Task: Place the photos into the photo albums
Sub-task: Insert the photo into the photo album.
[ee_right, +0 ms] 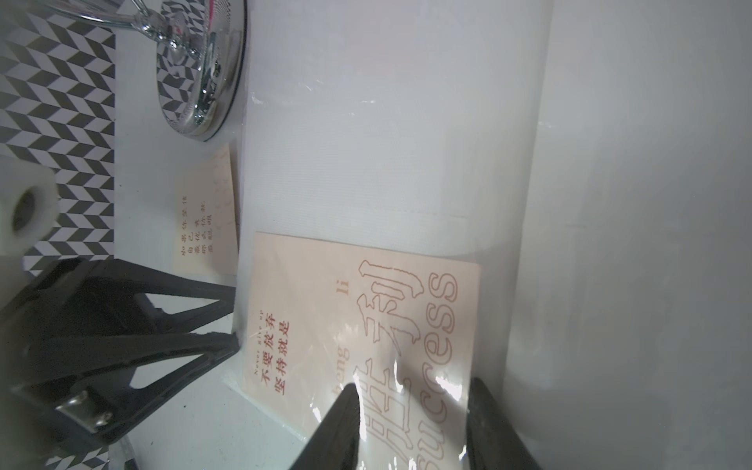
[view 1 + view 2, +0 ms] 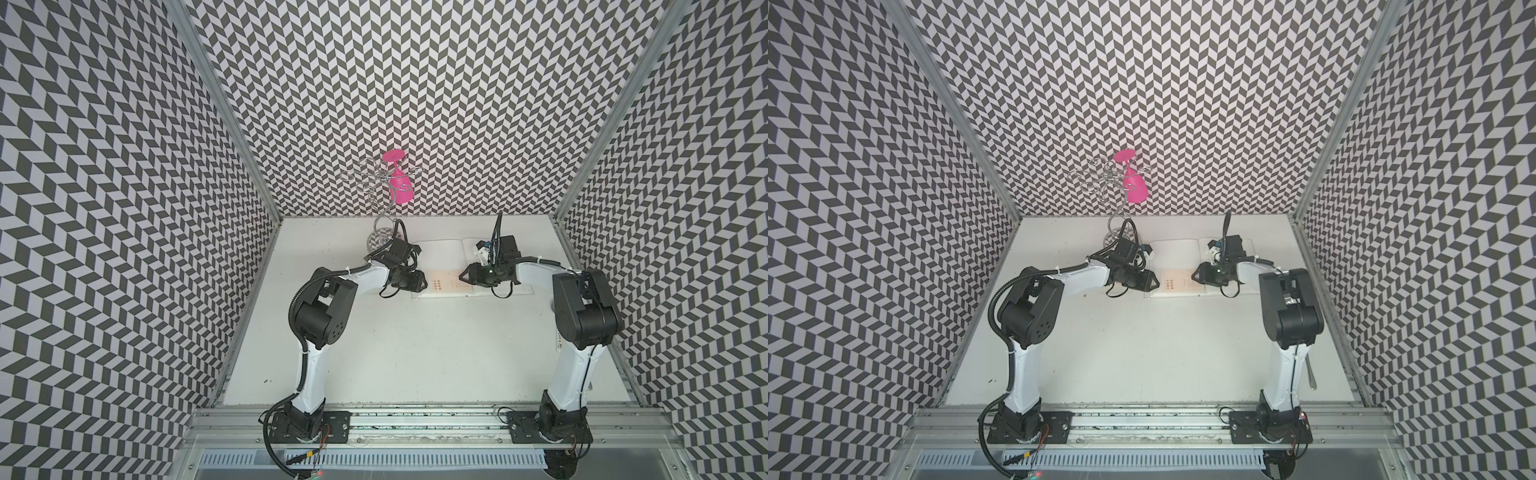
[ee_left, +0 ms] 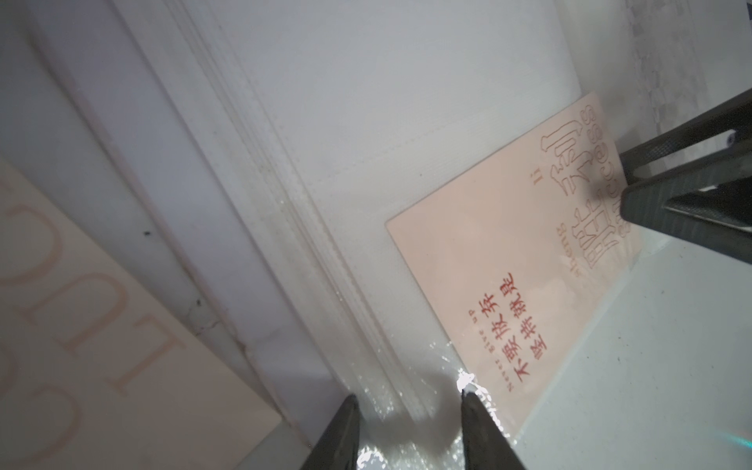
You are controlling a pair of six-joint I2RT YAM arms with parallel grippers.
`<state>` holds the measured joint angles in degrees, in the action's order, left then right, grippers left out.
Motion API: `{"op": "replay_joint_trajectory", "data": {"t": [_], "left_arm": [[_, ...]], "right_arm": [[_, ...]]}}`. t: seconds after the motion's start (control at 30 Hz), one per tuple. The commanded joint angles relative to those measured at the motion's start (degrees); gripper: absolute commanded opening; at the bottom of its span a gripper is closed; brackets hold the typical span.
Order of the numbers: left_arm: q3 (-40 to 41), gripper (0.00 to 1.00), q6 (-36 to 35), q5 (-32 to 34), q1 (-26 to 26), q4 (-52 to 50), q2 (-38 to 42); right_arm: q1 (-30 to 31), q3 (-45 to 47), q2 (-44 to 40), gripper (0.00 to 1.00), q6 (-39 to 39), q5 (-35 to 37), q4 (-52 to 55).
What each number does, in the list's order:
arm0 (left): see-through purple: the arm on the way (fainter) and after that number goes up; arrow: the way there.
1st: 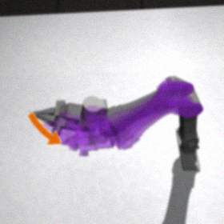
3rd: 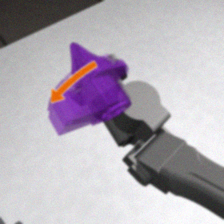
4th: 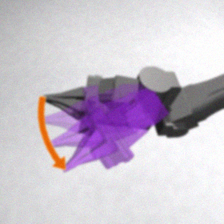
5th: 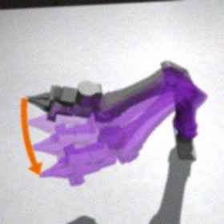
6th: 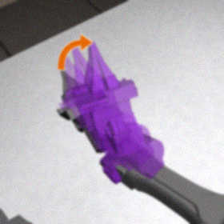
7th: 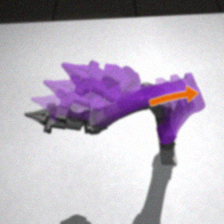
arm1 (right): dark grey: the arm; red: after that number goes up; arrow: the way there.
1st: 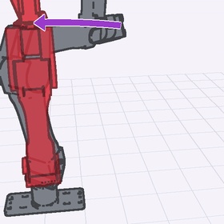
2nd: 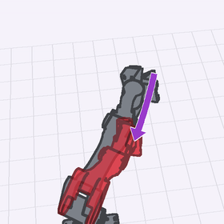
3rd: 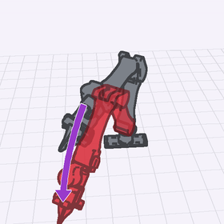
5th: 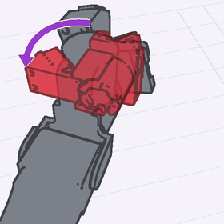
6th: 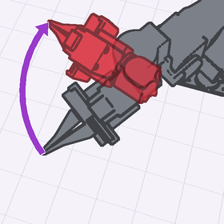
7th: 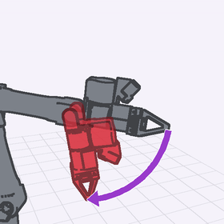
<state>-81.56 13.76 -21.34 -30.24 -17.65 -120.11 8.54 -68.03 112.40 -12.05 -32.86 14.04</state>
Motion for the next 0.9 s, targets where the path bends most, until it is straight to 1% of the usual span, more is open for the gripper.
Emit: {"op": "replay_joint_trajectory", "data": {"t": [0.0, 0.13, 0.2, 0.5, 0.6, 0.7, 0.77, 0.87], "left_arm": [[-0.8, 0.42, 0.6, -1.4, -0.3, 0.9, -1.3], [-0.4, 0.42, 0.7, -0.8, 0.0, 1.4, -0.1], [0.0, 0.44, 0.7, 0.5, 0.5, 1.6, 1.6], [4.9, 0.46, 1.5, 5.0, 5.7, 6.0, 13.6], [5.5, 0.46, 2.5, 4.4, 8.2, 6.8, 14.4], [5.0, 0.46, 4.0, 0.6, 11.0, 6.0, 12.8], [5.9, 0.45, 5.1, -0.8, 12.6, 6.5, 12.2], [8.3, 0.45, 6.0, -1.1, 14.5, 7.7, 12.0]], "right_arm": [[0.5, 2.9, -0.1, 0.41, -2.1, -5.4, -1.7], [-0.7, 4.6, -1.2, 0.4, -3.4, -6.7, -3.7], [-1.2, 5.3, -3.0, 0.41, -4.1, -5.9, -4.5], [-0.8, 3.2, -12.7, 0.46, -4.1, 7.2, -2.1], [1.8, 0.9, -13.8, 0.46, -3.8, 12.1, -0.3], [6.1, -2.2, -13.1, 0.46, -3.8, 15.2, 0.4], [9.5, -4.6, -11.5, 0.46, -3.9, 16.0, 0.4], [14.3, -7.4, -8.2, 0.46, -4.9, 15.5, -1.6]]}}
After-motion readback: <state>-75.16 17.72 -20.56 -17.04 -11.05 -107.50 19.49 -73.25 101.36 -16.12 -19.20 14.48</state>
